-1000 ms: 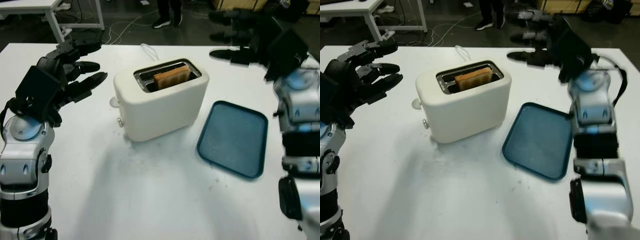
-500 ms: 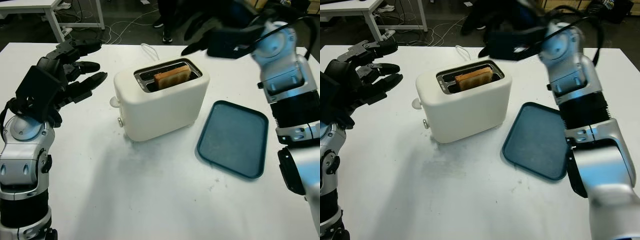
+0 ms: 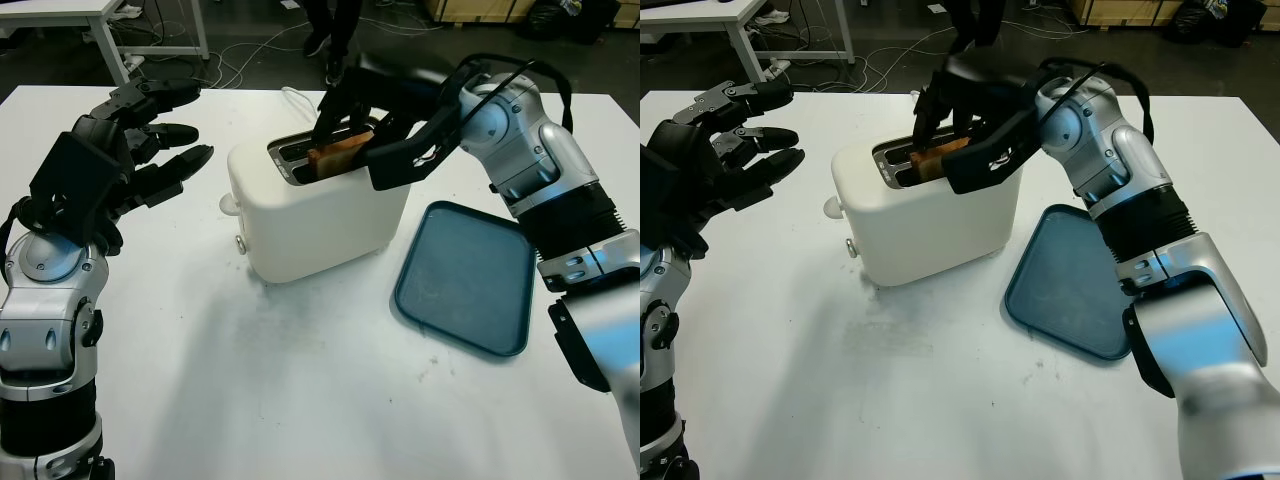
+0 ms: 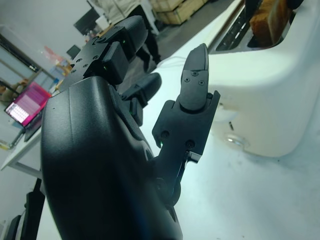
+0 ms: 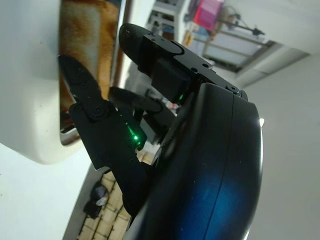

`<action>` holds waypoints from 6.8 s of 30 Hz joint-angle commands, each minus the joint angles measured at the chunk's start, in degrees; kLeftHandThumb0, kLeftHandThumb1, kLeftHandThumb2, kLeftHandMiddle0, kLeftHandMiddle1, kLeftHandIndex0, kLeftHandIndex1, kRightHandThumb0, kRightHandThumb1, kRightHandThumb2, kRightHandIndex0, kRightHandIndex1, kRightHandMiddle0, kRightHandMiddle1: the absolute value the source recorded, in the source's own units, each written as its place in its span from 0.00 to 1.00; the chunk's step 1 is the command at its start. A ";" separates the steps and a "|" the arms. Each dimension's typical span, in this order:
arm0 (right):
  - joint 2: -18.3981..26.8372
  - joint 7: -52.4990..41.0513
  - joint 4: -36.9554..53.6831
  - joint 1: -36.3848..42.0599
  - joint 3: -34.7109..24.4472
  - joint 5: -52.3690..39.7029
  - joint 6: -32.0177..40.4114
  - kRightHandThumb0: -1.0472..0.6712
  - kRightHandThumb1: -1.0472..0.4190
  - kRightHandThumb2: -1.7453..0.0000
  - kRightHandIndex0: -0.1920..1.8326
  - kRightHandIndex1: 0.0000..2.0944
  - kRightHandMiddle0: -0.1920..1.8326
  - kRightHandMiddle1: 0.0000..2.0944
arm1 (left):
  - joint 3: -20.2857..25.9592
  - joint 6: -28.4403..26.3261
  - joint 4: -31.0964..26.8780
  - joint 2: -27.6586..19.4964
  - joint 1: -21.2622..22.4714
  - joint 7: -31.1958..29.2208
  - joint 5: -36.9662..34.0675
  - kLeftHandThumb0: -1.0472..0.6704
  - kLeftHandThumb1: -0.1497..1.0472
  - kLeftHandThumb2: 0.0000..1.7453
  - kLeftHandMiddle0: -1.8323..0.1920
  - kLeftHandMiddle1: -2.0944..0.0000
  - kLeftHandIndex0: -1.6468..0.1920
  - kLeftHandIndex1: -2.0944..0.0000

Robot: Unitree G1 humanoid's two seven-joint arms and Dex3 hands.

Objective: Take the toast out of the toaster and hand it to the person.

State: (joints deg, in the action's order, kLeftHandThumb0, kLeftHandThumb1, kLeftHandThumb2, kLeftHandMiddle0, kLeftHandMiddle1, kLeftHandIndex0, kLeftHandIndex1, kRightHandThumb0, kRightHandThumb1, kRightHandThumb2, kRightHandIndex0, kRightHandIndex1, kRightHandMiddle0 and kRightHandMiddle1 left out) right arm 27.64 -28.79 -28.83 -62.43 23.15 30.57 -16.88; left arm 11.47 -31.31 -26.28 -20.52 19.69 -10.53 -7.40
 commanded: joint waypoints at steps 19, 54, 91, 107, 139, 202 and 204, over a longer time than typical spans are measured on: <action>-1.16 -2.31 -1.09 -0.82 1.52 4.07 2.46 0.41 0.22 1.00 0.53 0.58 0.68 0.04 | 0.22 0.61 -0.62 0.43 -0.34 0.30 -0.55 0.48 0.74 0.24 0.81 0.53 0.70 0.74; 1.22 8.87 -9.52 -1.33 8.47 9.74 -10.81 0.31 0.09 0.80 0.64 0.83 0.50 0.83 | 0.11 0.76 -0.55 0.24 -0.44 0.19 -0.42 0.48 0.73 0.25 0.80 0.54 0.71 0.73; 1.28 34.61 -43.66 -15.57 -17.83 -7.76 2.37 0.37 0.09 0.78 0.56 0.83 0.43 0.82 | 1.13 0.81 -0.60 0.48 -1.23 0.28 -0.81 0.49 0.73 0.25 0.81 0.55 0.71 0.73; -2.58 37.17 -47.06 -6.33 -27.07 -17.81 12.35 0.53 0.09 0.80 0.43 0.83 0.24 0.83 | 1.25 -1.32 -1.28 0.49 -0.40 -0.02 -1.57 0.52 0.73 0.27 0.82 0.54 0.72 0.73; -7.84 34.03 -48.17 -1.96 -35.42 -26.61 16.26 0.50 0.09 0.76 0.38 0.83 0.24 0.83 | 0.66 -3.83 -3.11 0.22 -0.63 1.18 -1.15 0.51 0.72 0.29 0.82 0.54 0.73 0.72; -13.61 30.74 4.12 36.99 -29.04 -28.87 1.73 0.25 0.09 0.79 0.29 0.00 0.29 0.00 | 3.28 2.60 -4.62 5.68 -7.31 3.00 -2.50 0.48 0.70 0.32 0.86 0.51 0.76 0.71; -15.30 28.99 13.79 43.73 -28.39 -30.48 4.20 0.25 0.09 0.78 0.27 0.00 0.27 0.00 | 2.89 1.95 -6.11 6.90 -8.36 4.04 -2.04 0.48 0.71 0.31 0.86 0.51 0.76 0.71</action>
State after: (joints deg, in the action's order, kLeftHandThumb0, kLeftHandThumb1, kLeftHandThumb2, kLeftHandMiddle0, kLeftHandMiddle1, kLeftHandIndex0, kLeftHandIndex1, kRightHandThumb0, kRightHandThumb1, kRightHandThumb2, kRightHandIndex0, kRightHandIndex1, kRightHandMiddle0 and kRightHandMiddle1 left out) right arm 14.82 2.31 -30.99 -28.38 -6.33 3.78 -17.69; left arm 14.49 -31.70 -29.82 -14.97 13.36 -8.29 -9.45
